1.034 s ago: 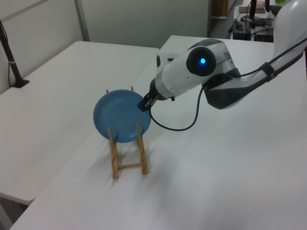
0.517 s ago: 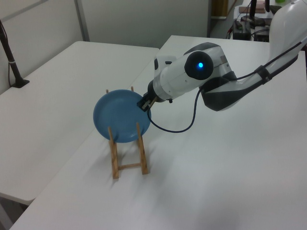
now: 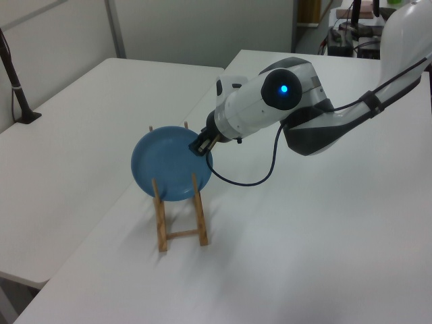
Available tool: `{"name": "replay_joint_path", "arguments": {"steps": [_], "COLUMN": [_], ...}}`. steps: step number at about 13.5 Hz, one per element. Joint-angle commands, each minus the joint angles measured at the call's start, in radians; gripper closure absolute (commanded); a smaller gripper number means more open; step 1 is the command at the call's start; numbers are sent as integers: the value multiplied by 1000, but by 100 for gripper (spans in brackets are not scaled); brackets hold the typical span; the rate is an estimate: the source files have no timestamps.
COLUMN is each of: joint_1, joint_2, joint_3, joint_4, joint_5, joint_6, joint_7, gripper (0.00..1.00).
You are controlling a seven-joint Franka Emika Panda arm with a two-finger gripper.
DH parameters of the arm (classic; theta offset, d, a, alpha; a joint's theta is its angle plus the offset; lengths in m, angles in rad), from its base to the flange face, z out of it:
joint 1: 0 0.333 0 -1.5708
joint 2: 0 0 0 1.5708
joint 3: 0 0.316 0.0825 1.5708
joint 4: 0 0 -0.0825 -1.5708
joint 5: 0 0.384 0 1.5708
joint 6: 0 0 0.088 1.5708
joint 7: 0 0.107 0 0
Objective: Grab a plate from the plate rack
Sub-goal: 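Lower the gripper onto the plate rim and close on it, then lift the gripped blue plate up and out of the wooden rack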
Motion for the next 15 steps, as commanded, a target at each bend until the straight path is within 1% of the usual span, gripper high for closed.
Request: {"name": "replay_joint_path", "arguments": {"steps": [1, 3, 4, 5, 8, 9, 11, 15], "joint_1": [7, 7, 7, 7, 9, 9, 10, 16], "joint_2": [-15, -19, -23, -24, -35, -39, -41, -49], "joint_3": [-5, -5, -5, -5, -5, -5, -5, -5], "joint_4": [-6, -6, -6, -7, -13, -15, -16, -38], "joint_5": [-17, -17, -15, -15, -14, -14, -14, -17], "joint_6": [6, 6, 6, 6, 6, -12, -29, -51], "joint_7": [15, 13, 13, 13, 12, 10, 7, -7], "gripper": [58, 61, 65, 70, 91, 96, 100, 100]}}
